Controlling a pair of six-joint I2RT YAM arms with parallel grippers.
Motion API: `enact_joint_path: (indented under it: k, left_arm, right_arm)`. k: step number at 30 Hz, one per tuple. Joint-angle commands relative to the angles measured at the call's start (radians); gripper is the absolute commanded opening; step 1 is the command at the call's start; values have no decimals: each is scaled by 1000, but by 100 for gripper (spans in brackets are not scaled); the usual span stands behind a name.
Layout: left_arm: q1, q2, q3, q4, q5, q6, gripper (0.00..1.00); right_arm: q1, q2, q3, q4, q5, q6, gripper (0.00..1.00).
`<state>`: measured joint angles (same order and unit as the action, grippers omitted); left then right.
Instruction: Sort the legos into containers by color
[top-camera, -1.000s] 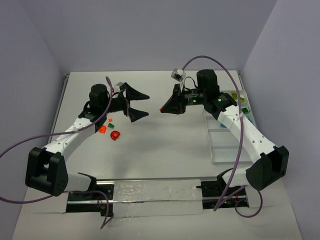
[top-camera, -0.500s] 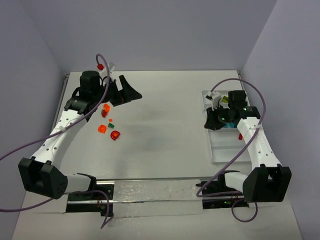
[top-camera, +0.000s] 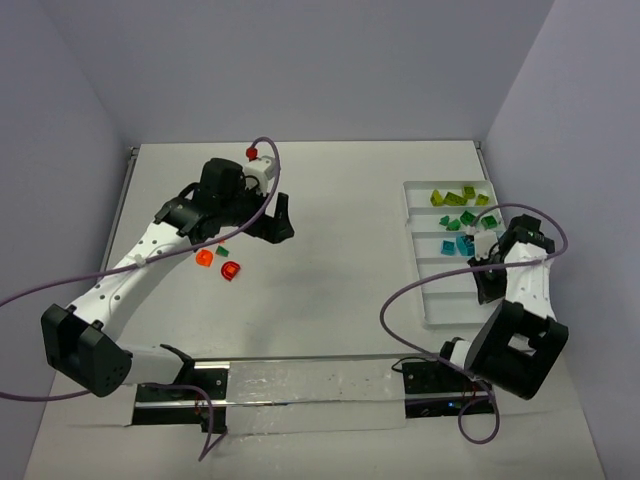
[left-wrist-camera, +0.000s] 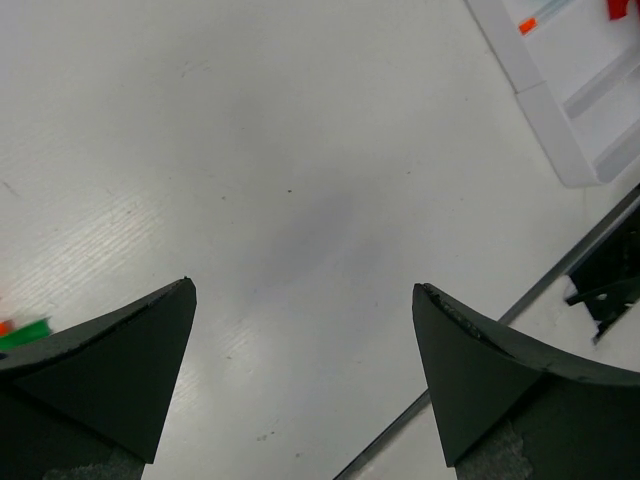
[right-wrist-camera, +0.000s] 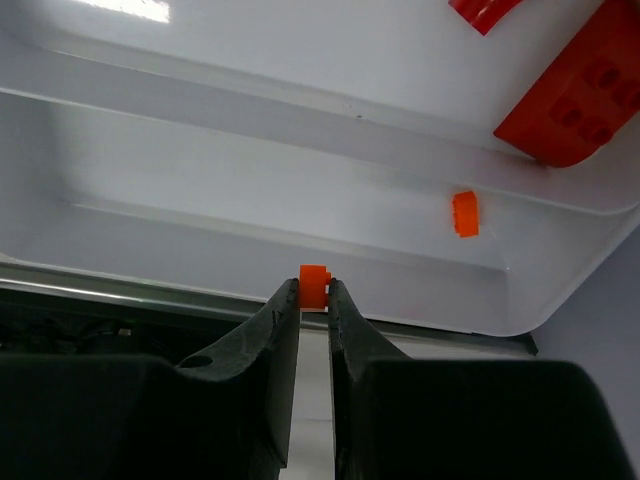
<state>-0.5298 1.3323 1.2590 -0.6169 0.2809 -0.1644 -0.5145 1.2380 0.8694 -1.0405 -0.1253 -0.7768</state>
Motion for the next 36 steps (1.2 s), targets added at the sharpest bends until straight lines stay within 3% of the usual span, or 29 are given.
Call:
enact_joint_path:
  k: [1,10,18,19,21,25,28,31,36]
  left_arm:
    - [-11,-4,21,-23,-84,78,99]
    - [-13,12,29,-28,-132,80,99]
    - [-9,14,12,-30,-162,70,99]
    - [1,13,9,-31,-157,64,99]
    - [47,13,9,-41,-126,52,99]
    - [169,34,5,-77,-14,33,99]
    - [260,44,6,-96,49,39,99]
    - [375,70,16,-102,72,76,97]
    - [440,150,85,-139,-21,151,87]
  right_arm:
    - [-55,67,24,13,45,-70,0]
    - [-117,165,29,84,75,-94,1]
    - [-143,229,26,140,114,-102,14]
    - [-142,234,28,148,120,-100,23]
    - [-144,238,31,157,124,-96,51]
    - [-142,224,50,132,103,-84,77]
    - [-141,211,91,91,72,-69,80]
    - [-112,184,154,30,27,-51,89]
    - [-46,180,176,2,22,-22,90]
